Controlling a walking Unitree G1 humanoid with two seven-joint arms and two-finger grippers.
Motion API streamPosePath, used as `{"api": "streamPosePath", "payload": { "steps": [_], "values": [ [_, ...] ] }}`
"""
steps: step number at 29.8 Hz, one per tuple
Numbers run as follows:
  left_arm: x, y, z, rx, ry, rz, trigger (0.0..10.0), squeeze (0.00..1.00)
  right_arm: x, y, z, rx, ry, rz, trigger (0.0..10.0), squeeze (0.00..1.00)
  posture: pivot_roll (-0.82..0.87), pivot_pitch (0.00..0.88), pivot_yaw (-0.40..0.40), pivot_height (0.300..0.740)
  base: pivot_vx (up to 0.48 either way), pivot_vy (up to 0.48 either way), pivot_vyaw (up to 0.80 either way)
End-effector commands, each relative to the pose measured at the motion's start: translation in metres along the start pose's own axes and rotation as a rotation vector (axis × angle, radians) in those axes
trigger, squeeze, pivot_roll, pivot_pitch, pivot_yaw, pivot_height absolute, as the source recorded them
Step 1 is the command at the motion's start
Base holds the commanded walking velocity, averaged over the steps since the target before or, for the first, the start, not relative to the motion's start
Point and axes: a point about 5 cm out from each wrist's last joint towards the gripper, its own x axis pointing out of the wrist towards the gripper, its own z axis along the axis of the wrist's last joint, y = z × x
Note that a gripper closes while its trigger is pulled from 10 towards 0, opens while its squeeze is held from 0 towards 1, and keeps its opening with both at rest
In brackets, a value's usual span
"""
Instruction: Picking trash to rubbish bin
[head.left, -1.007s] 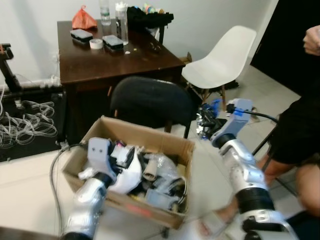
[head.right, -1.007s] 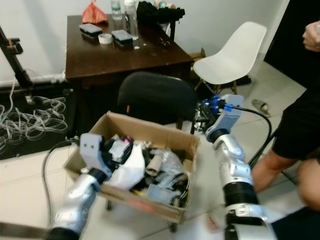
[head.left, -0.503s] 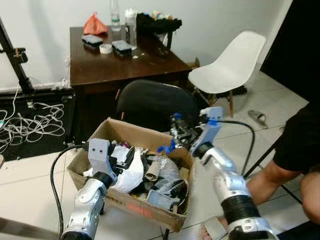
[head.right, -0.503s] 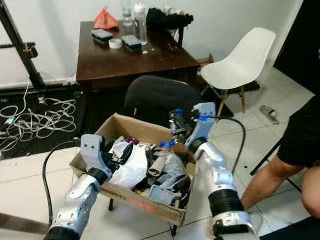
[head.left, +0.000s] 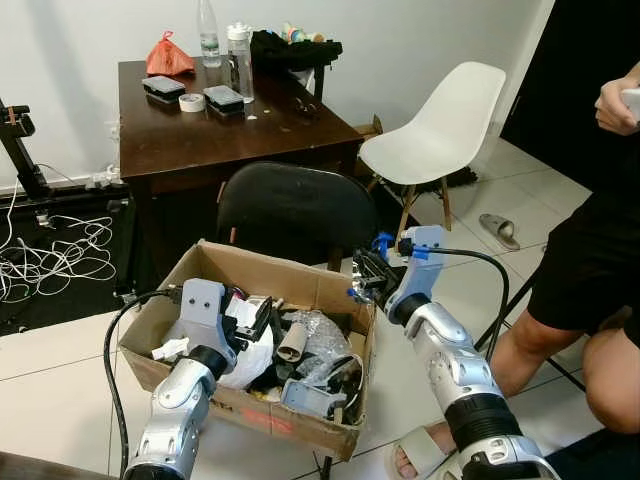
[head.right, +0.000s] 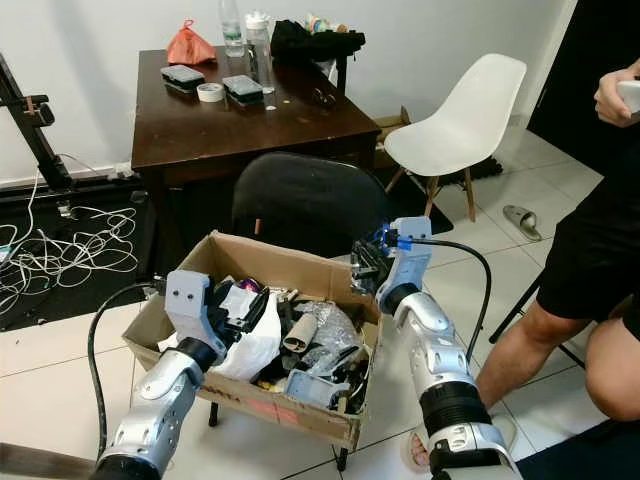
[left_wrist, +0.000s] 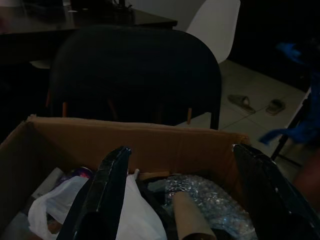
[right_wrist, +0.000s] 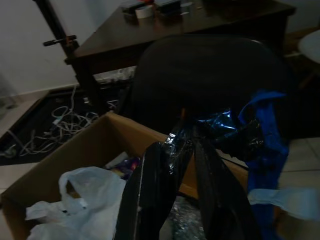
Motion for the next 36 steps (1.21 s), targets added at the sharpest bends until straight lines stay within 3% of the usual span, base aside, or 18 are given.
{"api": "streamPosePath", "payload": {
  "steps": [1,9,13,15,16,18,19,20,22,28,29,33,36],
  "values": [
    [-0.004,0.003,-0.007,0.017,0.031,0.014,10.0,0.00,-0.001,0.004,-0.004,0.014,-0.003,0.020,10.0,1.00,-0.12,0.188,0.027,0.740,0.000,0.000,0.00],
    [-0.006,0.010,-0.007,0.038,0.039,0.056,10.0,0.00,0.001,0.009,-0.007,-0.004,0.006,0.029,10.0,1.00,-0.12,0.189,0.027,0.740,0.000,0.000,0.00],
    [-0.006,0.012,-0.008,0.047,0.045,0.065,10.0,0.00,-0.002,-0.001,-0.023,-0.161,0.142,-0.035,10.0,1.00,-0.12,0.188,0.027,0.740,0.000,0.000,0.00],
    [-0.006,0.012,-0.008,0.047,0.044,0.065,10.0,0.00,-0.003,-0.005,-0.028,-0.188,0.182,-0.055,10.0,1.00,-0.12,0.188,0.027,0.740,0.000,0.000,0.00],
    [-0.006,0.011,-0.008,0.049,0.044,0.065,10.0,0.00,-0.006,-0.013,-0.033,-0.201,0.224,-0.111,10.0,0.69,-0.12,0.187,0.027,0.740,0.000,0.000,0.00],
    [-0.005,0.011,-0.008,0.050,0.044,0.064,10.0,0.00,-0.008,-0.019,-0.037,-0.198,0.249,-0.152,10.0,0.64,-0.12,0.187,0.027,0.740,0.000,0.000,0.00],
    [-0.005,0.011,-0.008,0.053,0.046,0.065,10.0,0.00,-0.012,-0.025,-0.041,-0.206,0.283,-0.185,10.0,0.20,-0.12,0.187,0.028,0.740,0.000,0.000,0.00],
    [-0.005,0.011,-0.008,0.053,0.046,0.067,10.0,0.00,-0.013,-0.027,-0.041,-0.210,0.288,-0.192,10.0,0.00,-0.12,0.188,0.029,0.740,0.000,0.000,0.00],
    [-0.005,0.011,-0.008,0.053,0.046,0.068,10.0,0.00,-0.013,-0.028,-0.041,-0.213,0.290,-0.197,10.0,0.00,-0.12,0.188,0.029,0.740,0.000,0.000,0.00],
    [-0.006,0.012,-0.009,0.036,0.044,0.076,10.0,0.00,-0.011,-0.030,-0.024,-0.112,0.163,-0.170,10.0,0.00,-0.12,0.190,0.029,0.740,0.000,0.000,0.00],
    [-0.006,0.015,-0.009,0.000,0.043,0.097,10.0,0.00,-0.014,-0.044,-0.015,-0.119,0.131,-0.248,10.0,0.00,-0.12,0.190,0.030,0.740,0.000,0.000,0.00],
    [-0.008,0.026,-0.011,-0.031,0.057,0.165,10.0,0.00,-0.020,-0.063,-0.011,-0.151,0.132,-0.346,10.0,0.00,-0.12,0.190,0.029,0.740,0.000,0.000,0.00],
    [-0.009,0.031,-0.011,-0.046,0.061,0.188,10.0,0.00,-0.022,-0.064,-0.012,-0.155,0.144,-0.340,10.0,0.00,-0.12,0.189,0.026,0.740,0.000,0.000,0.00]
  ]
}}
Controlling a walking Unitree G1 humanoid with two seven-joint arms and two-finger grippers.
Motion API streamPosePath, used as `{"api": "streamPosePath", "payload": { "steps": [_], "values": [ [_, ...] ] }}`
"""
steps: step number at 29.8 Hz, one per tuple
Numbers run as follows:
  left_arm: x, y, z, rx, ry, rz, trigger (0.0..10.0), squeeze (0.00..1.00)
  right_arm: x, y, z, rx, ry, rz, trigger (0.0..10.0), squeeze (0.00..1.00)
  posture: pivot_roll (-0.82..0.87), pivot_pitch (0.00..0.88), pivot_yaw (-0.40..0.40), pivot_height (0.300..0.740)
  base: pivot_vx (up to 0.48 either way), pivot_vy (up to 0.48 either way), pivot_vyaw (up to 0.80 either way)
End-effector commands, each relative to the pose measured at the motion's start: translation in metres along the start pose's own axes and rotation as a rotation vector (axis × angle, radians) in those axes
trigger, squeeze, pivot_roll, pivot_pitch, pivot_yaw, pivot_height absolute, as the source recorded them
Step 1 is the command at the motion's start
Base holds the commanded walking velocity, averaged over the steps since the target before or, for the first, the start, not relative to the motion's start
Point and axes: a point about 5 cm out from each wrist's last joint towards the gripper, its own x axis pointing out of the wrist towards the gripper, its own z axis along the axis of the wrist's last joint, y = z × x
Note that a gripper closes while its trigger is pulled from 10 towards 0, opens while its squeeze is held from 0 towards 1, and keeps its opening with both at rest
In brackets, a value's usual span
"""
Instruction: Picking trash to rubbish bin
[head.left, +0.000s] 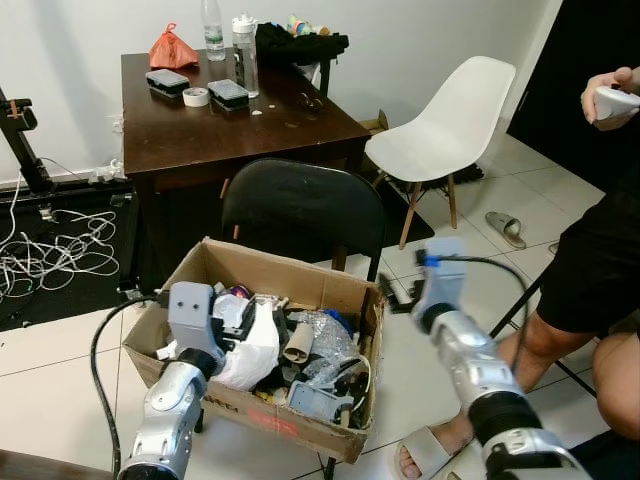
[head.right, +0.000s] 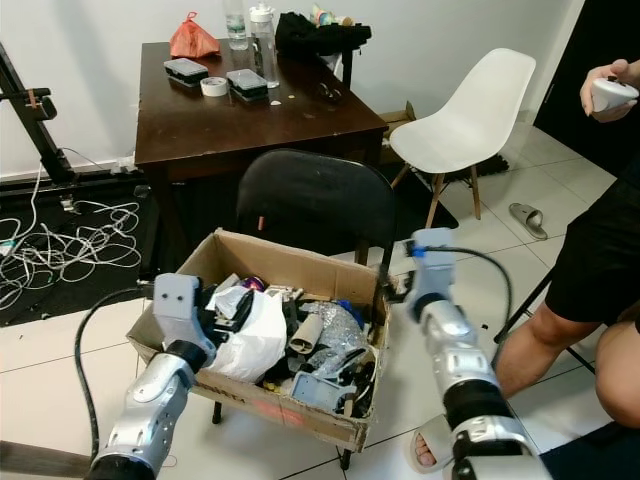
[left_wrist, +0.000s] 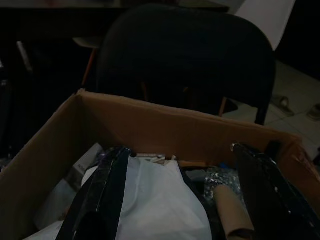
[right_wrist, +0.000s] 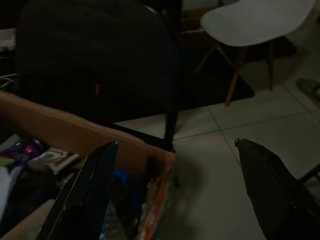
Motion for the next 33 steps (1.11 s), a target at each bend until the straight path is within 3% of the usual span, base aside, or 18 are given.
{"api": "streamPosePath", "payload": {
  "steps": [1,11,24,33],
  "values": [
    [-0.002,0.008,-0.004,-0.011,0.042,0.029,10.0,0.00,-0.003,0.002,-0.011,0.000,0.038,0.011,10.0,0.00,-0.12,0.190,0.026,0.740,0.000,0.000,0.00],
    [-0.002,0.012,-0.006,-0.017,0.062,0.041,10.0,0.00,-0.002,0.011,-0.014,-0.002,0.041,0.036,10.0,0.00,-0.12,0.188,0.024,0.740,-0.174,0.000,0.00],
    [0.001,-0.005,-0.011,-0.026,0.075,-0.003,10.0,0.00,-0.002,0.017,-0.017,-0.008,0.053,0.076,10.0,0.00,-0.12,0.189,0.022,0.740,-0.360,0.000,0.00],
    [0.001,-0.005,-0.011,-0.022,0.077,-0.011,10.0,0.00,-0.002,0.021,-0.019,-0.016,0.060,0.089,10.0,0.00,-0.11,0.192,0.025,0.740,-0.365,0.000,0.00]
  ]
}}
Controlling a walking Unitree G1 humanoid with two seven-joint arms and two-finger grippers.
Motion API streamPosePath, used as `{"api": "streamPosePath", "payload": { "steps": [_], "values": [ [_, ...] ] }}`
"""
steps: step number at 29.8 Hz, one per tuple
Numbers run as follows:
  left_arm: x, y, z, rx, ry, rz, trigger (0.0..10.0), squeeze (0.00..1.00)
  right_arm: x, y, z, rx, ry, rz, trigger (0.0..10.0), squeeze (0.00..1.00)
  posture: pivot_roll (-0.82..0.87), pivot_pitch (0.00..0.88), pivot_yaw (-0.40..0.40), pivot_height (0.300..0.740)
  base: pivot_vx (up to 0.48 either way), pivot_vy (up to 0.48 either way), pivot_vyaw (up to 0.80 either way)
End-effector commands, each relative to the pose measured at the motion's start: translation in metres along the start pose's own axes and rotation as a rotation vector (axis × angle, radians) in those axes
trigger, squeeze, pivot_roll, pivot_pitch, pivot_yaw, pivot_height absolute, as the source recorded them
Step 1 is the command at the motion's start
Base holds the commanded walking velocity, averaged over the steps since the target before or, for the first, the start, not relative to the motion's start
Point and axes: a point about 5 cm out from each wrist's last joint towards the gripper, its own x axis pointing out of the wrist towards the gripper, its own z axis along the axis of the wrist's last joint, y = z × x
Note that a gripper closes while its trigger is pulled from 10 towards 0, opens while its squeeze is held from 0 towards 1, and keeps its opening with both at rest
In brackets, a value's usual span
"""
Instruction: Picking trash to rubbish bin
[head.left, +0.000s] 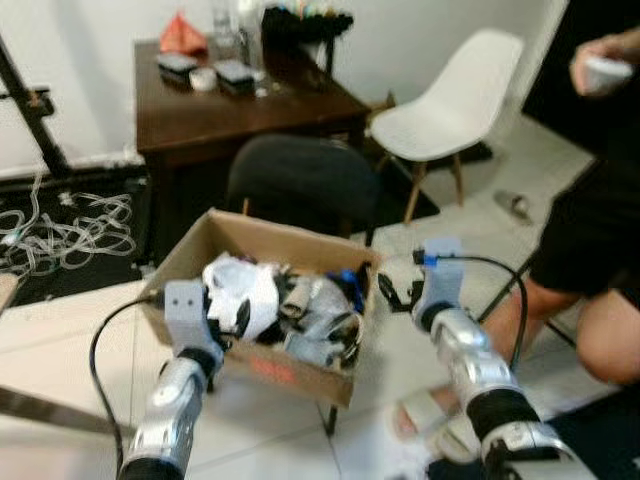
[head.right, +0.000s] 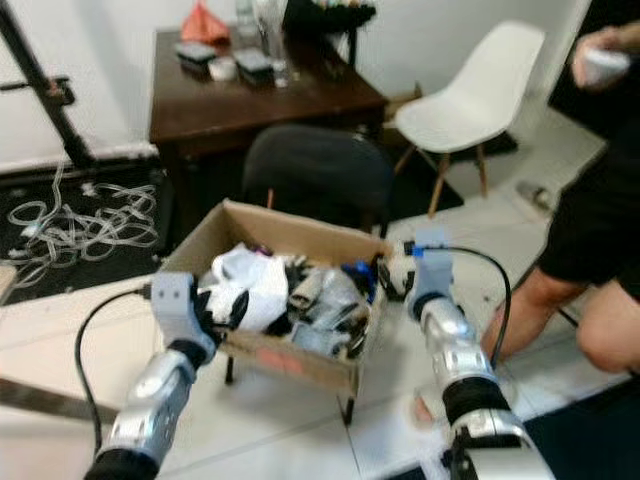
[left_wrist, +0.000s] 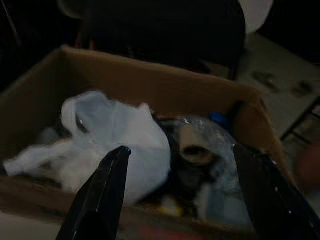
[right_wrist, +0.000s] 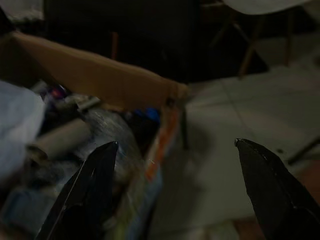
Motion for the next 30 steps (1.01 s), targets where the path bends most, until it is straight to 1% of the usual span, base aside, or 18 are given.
{"api": "streamPosePath", "payload": {
  "steps": [1,5,11,20,23,30],
  "values": [
    [-0.007,0.006,-0.010,0.002,0.040,0.020,10.0,0.00,-0.001,0.009,-0.010,-0.002,0.029,0.026,10.0,0.00,-0.11,0.191,0.025,0.740,-0.368,0.000,0.00],
    [-0.007,0.005,-0.010,0.004,0.041,0.017,10.0,0.00,-0.001,0.012,-0.012,-0.010,0.037,0.042,10.0,0.00,-0.11,0.190,0.026,0.740,-0.368,0.000,0.00],
    [-0.007,0.005,-0.010,0.010,0.043,0.011,10.0,0.00,-0.003,0.023,-0.017,-0.026,0.046,0.115,10.0,0.00,-0.11,0.183,0.022,0.740,-0.367,0.000,0.00],
    [-0.006,0.003,-0.009,0.009,0.034,0.008,10.0,0.00,-0.002,0.028,-0.015,-0.048,0.036,0.159,10.0,0.00,-0.11,0.181,0.020,0.740,-0.358,0.000,0.00],
    [-0.007,0.003,-0.007,-0.002,0.014,0.004,10.0,0.00,-0.004,0.029,-0.017,-0.061,0.042,0.185,10.0,0.00,-0.11,0.182,0.020,0.740,0.000,0.000,0.71],
    [-0.007,0.002,-0.007,0.002,0.010,-0.002,10.0,0.00,-0.005,0.031,-0.018,-0.070,0.043,0.200,10.0,0.00,-0.11,0.183,0.021,0.740,0.000,0.000,0.77]
  ]
}}
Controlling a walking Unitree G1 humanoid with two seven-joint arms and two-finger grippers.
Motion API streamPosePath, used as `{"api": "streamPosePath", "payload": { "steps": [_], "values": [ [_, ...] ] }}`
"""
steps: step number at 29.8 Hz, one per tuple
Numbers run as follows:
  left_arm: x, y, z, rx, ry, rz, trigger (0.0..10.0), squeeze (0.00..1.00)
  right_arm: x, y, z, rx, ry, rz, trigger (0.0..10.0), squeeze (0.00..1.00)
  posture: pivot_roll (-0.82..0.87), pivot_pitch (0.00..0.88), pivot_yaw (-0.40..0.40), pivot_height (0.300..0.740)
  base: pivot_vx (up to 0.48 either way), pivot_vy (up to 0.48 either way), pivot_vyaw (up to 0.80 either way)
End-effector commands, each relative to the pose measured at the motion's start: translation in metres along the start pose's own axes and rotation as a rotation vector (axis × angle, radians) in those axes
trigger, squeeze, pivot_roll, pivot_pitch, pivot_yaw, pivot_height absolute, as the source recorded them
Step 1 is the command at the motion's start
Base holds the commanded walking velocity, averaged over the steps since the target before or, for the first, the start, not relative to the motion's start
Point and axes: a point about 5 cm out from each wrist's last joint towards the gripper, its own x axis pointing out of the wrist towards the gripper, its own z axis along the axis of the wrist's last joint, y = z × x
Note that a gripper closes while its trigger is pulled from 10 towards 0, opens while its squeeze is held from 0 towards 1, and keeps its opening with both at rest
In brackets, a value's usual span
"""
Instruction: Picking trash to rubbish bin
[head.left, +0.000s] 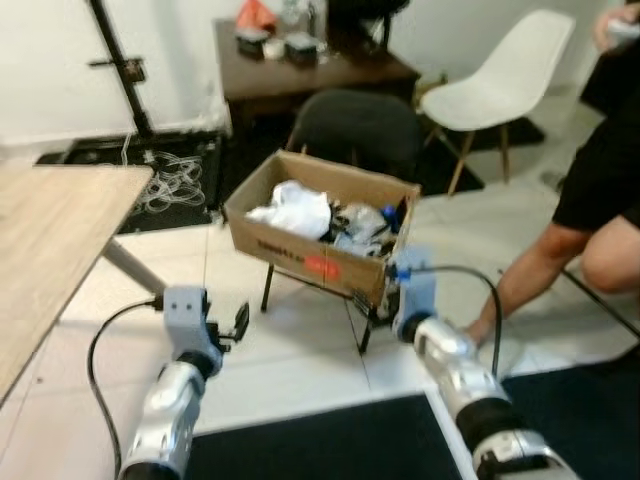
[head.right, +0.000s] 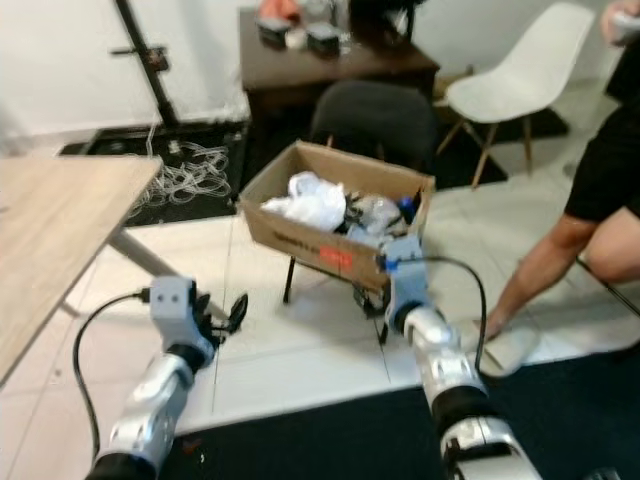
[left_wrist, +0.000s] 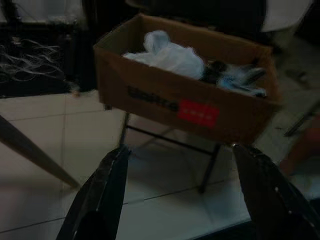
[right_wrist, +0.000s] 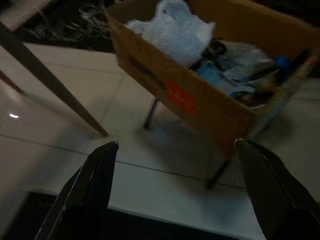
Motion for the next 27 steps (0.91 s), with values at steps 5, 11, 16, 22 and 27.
{"api": "streamPosePath", "payload": {
  "steps": [5,11,16,22,27],
  "values": [
    [-0.006,0.004,-0.003,-0.002,0.002,0.007,10.0,0.00,0.000,0.008,-0.004,-0.005,0.011,0.035,10.0,0.00,-0.11,0.184,0.023,0.740,0.000,0.000,0.77],
    [-0.006,0.002,-0.003,-0.004,-0.002,-0.011,10.0,0.00,0.000,0.009,-0.005,-0.009,0.015,0.042,10.0,0.00,-0.11,0.184,0.022,0.740,0.000,0.000,0.77],
    [-0.006,-0.003,-0.003,-0.008,-0.005,-0.041,10.0,0.00,0.000,0.009,-0.006,-0.011,0.020,0.045,10.0,0.00,-0.11,0.184,0.022,0.740,0.000,0.000,0.77],
    [-0.005,-0.007,-0.002,0.006,-0.011,-0.076,10.0,0.00,-0.001,0.009,-0.008,-0.013,0.028,0.048,10.0,0.00,-0.11,0.183,0.023,0.740,0.000,0.000,0.77],
    [-0.006,-0.010,-0.002,0.024,-0.018,-0.103,10.0,0.00,-0.004,0.010,-0.022,-0.032,0.092,0.050,10.0,0.00,-0.11,0.182,0.024,0.740,0.000,0.000,0.77]
  ]
}}
